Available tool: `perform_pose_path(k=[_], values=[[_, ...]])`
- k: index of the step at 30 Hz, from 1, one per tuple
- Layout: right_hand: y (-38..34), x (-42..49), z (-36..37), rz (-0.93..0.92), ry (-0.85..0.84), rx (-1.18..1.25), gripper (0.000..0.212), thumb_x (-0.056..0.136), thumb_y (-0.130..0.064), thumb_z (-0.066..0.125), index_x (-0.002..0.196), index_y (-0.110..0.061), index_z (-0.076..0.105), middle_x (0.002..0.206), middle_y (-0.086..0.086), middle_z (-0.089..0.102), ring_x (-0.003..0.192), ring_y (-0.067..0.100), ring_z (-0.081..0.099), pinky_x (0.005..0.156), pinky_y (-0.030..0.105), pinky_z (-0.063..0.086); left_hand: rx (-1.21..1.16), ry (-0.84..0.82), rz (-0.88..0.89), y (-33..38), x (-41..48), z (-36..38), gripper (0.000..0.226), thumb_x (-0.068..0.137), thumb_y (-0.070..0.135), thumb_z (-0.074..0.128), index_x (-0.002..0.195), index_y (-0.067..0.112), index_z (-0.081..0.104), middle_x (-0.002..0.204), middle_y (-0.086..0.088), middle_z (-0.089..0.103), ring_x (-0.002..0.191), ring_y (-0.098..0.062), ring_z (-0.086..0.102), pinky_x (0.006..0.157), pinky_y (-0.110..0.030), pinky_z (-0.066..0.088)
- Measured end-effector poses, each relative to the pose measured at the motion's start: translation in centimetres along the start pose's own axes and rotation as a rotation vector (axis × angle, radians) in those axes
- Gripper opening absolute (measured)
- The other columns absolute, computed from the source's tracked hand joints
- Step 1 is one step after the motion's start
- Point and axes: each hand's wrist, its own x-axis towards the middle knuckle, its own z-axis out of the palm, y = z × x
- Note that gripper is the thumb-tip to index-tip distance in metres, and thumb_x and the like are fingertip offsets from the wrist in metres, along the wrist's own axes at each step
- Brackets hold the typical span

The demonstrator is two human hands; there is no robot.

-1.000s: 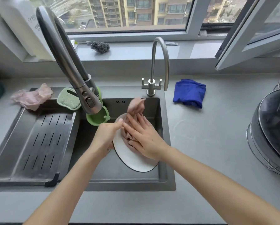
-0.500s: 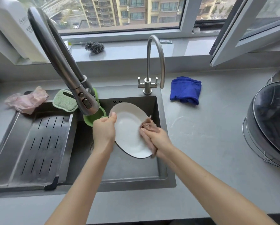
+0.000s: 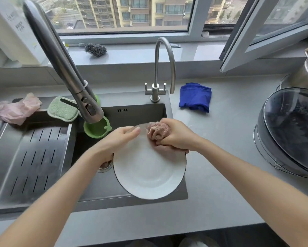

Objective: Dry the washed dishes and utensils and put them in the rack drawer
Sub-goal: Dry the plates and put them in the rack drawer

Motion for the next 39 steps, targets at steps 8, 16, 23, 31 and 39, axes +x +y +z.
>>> perform_pose_path(k=[8,16,23,31,39], values=[[3.3,-1.0,2.9,0.375,0.104,0.92,0.021,0.082,-0.009,0.07,0.102,-0.011,0.068,0.104,0.013,0.07,0.088,0.02,0.064,0.082,0.034,0.052,0.07,0.502,0.124,-0.2,0.2,2.0,0.037,0.097,0.029,0.047,0.069,0.007,0.042,0.062,-0.004,0.025,0.055,-0.014,0.023,0.049,-0.027,0.017],[-0.3,-0.3,9.4,0.687,0.686,1.375,0.027,0.082,0.007,0.061,0.104,-0.008,0.061,0.079,0.004,0.062,0.066,0.016,0.06,0.052,0.021,0.047,-0.497,0.967,0.038,-0.5,-0.7,7.6,0.033,0.101,0.025,0.035,0.117,0.009,0.06,0.112,-0.004,0.063,0.1,-0.017,0.056,0.089,-0.027,0.043],[1.3,-1.6,3.4,0.316,0.299,0.608,0.028,0.068,0.006,0.066,0.089,-0.012,0.061,0.087,0.002,0.069,0.081,0.02,0.066,0.073,0.032,0.052,-0.396,0.076,0.031,-0.1,-0.7,-0.6,0.022,0.1,0.03,0.042,0.105,0.021,0.061,0.109,-0.004,0.067,0.095,-0.018,0.065,0.087,-0.037,0.051],[1.7,-1.9,5.3,0.334,0.421,0.617,0.026,0.07,-0.011,0.074,0.094,-0.016,0.064,0.089,0.001,0.07,0.086,0.021,0.067,0.074,0.032,0.052,-0.064,0.318,0.128,-1.2,1.4,0.1,0.026,0.093,0.043,0.051,0.086,0.018,0.052,0.078,-0.003,0.039,0.071,-0.018,0.034,0.066,-0.031,0.025],[-2.0,-4.9,2.7,0.384,0.536,-0.168,0.052,0.08,-0.058,0.062,0.102,-0.015,0.043,0.101,0.004,0.065,0.096,0.031,0.062,0.07,0.033,0.042,-0.43,0.49,-0.099,-1.9,0.8,1.0,0.031,0.1,0.037,0.039,0.094,0.014,0.06,0.106,-0.01,0.064,0.096,-0.029,0.062,0.087,-0.045,0.052]])
